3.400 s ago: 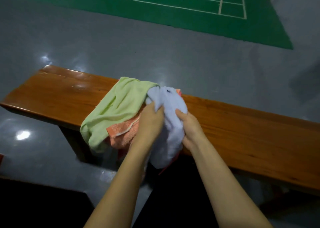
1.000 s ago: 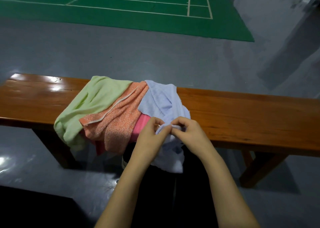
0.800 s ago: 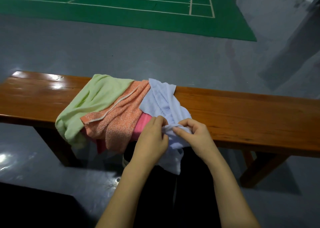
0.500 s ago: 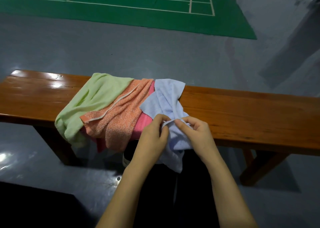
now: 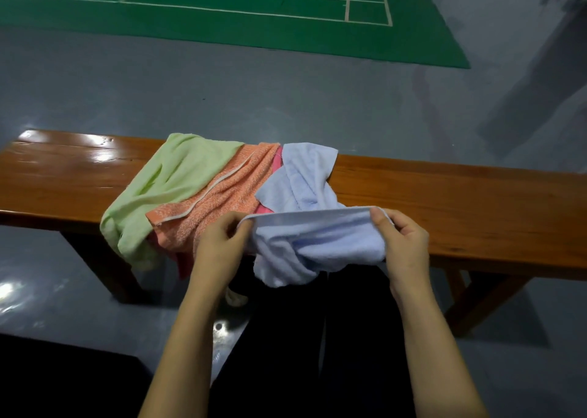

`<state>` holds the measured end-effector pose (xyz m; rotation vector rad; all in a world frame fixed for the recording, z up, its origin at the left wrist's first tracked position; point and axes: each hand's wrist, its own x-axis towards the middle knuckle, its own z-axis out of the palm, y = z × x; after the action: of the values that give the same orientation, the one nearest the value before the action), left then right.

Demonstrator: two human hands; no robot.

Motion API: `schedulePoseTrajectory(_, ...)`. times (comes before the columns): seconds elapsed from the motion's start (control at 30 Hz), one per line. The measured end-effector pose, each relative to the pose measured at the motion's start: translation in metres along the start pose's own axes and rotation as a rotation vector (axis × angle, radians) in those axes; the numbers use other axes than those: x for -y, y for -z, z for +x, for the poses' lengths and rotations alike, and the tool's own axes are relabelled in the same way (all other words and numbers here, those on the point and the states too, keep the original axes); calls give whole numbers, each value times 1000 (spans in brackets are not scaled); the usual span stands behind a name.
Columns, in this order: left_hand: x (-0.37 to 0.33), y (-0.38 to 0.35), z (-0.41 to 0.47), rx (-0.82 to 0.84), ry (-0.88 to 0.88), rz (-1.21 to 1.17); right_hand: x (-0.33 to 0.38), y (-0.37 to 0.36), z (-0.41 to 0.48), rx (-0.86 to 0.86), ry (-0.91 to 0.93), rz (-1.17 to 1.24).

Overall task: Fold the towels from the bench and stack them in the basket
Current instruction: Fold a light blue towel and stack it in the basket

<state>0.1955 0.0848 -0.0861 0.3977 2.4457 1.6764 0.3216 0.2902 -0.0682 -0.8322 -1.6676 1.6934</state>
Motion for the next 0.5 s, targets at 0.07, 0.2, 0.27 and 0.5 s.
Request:
schedulePoseTrajectory(0.07, 3, 0, 1, -1, 93, -164, 0, 2, 0, -4, -8, 16)
schedulePoseTrajectory(0.2, 3, -3, 4, -160, 125, -206, 1, -1, -6, 58, -15, 59)
schedulePoseTrajectory(0.27, -13, -9, -1, -168, 40, -183, 1, -4, -9, 138, -13, 61)
schedulePoseTrajectory(0.5, -68, -45, -27, 412, -83, -80, 13, -28, -19, 486, 88, 24)
